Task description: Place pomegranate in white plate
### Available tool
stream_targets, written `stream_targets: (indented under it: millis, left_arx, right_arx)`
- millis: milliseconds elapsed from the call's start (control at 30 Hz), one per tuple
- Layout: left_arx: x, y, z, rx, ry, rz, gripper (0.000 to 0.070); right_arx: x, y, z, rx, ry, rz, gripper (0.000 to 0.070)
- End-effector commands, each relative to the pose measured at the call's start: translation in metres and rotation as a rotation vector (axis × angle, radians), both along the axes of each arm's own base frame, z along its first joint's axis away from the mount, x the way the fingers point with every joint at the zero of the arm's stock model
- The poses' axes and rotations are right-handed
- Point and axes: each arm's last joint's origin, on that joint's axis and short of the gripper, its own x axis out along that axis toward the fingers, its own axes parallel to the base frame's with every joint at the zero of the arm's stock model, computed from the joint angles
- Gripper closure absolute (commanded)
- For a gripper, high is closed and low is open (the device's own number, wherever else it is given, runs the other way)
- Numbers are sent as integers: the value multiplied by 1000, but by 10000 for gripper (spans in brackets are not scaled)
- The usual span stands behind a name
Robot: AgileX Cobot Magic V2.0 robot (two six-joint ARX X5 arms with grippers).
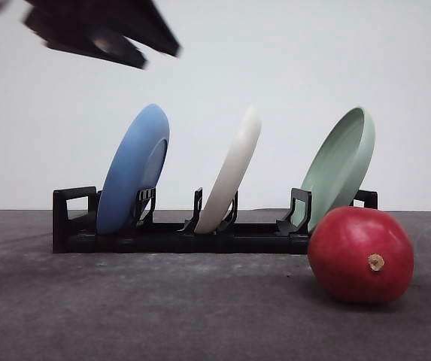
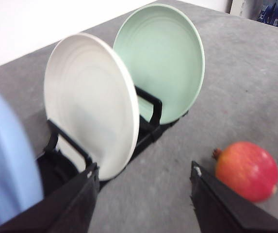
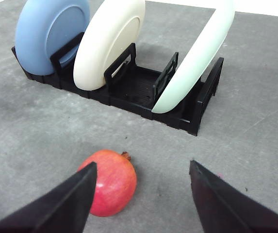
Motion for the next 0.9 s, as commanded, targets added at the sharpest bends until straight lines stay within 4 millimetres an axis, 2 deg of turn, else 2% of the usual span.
stream_targets:
  millis: [0, 233, 433, 667, 867]
  left_arx:
    - [7, -14, 4, -28, -32, 2, 340]
    - [33, -60, -5, 8, -43, 54, 340]
    - [63, -91, -18, 37, 0, 134, 346]
    - [86, -111, -35, 79, 47, 181, 346]
    - [89, -113, -43, 107, 73, 201, 353]
  right_arx:
    - [0, 0, 6, 0, -30, 9, 314]
    - [0, 0, 6, -1, -30, 9, 314]
    - [0, 0, 6, -1, -28, 9, 314]
    - [0, 0, 6, -2, -27, 8, 314]
    - [0, 0, 6, -2, -27, 8, 314]
